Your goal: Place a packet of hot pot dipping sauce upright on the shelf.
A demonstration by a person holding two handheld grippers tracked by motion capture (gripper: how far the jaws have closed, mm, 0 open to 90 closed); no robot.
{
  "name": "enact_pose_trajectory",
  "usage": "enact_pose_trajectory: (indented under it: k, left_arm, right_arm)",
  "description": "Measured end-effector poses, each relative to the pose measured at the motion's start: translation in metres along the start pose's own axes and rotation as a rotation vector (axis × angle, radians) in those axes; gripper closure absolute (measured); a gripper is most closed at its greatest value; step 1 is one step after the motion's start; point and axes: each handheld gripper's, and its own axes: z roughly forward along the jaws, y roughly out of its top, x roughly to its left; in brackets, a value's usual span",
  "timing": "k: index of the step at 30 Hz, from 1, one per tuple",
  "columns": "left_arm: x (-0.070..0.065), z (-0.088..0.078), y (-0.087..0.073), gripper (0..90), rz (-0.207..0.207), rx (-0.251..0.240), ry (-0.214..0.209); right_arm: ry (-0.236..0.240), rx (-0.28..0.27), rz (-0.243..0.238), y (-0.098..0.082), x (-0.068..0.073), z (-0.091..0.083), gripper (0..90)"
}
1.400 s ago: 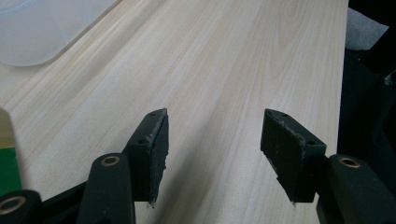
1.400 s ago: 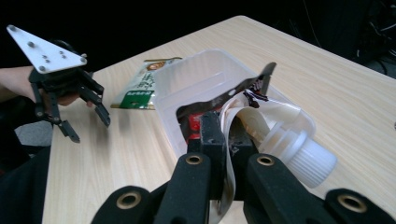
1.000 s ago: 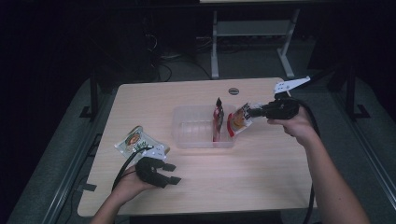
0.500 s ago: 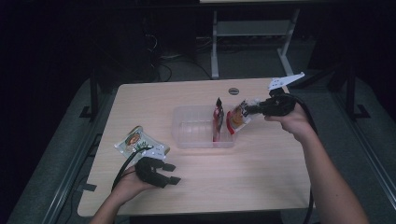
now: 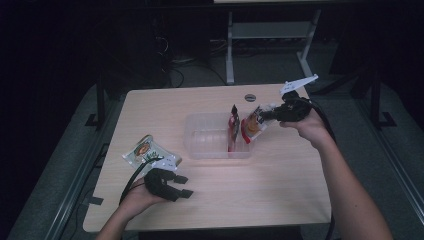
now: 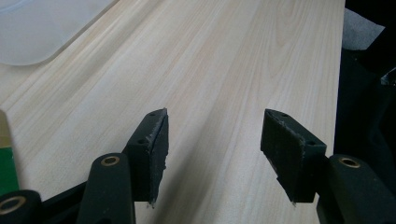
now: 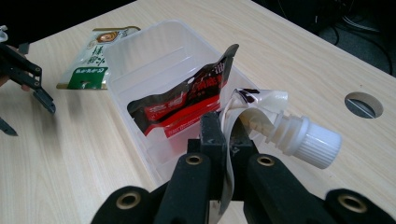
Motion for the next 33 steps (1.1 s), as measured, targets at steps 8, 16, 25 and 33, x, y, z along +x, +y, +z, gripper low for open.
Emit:
enact_pose_trajectory:
  k: [8, 16, 25, 33]
  left_arm:
    - [0.0, -0.006, 0.006, 63.1, 0.009, -0.037, 0.024]
    - [0.001, -0.007, 0.008, 70.8, -0.001, -0.039, 0.019]
    - [0.001, -0.005, 0.01, 71.5, 0.006, -0.032, 0.008]
    - [0.0, -0.002, 0.013, 72.3, 0.006, -0.03, -0.001]
  right_arm:
    - [-0.004, -0.008, 0.008, 0.001, 0.0, 0.0, 89.2]
    - [-0.057, 0.04, 0.045, 0.011, 0.01, -0.001, 89.3]
    - [-0.123, 0.094, 0.101, 0.018, 0.024, 0.004, 89.2]
    - [-0.101, 0.091, 0.119, 0.012, 0.027, 0.012, 89.3]
